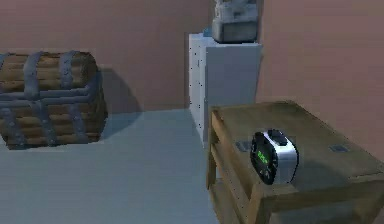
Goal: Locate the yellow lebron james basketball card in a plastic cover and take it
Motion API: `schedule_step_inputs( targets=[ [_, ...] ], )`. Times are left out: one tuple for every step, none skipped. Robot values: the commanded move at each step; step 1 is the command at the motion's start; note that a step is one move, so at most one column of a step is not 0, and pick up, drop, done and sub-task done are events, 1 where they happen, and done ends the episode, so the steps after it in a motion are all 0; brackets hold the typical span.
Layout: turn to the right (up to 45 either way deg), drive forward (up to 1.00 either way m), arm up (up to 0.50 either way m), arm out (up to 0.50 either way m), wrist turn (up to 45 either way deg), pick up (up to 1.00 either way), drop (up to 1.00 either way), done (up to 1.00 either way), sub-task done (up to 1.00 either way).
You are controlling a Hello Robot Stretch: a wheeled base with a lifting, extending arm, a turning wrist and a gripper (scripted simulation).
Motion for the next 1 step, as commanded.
schedule_step_inputs(
  targets=[
    [-45.0, 0.00, 0.00, 0.00, 0.0, 0.00, 0.00, 0.00, 0.00]
  ],
)
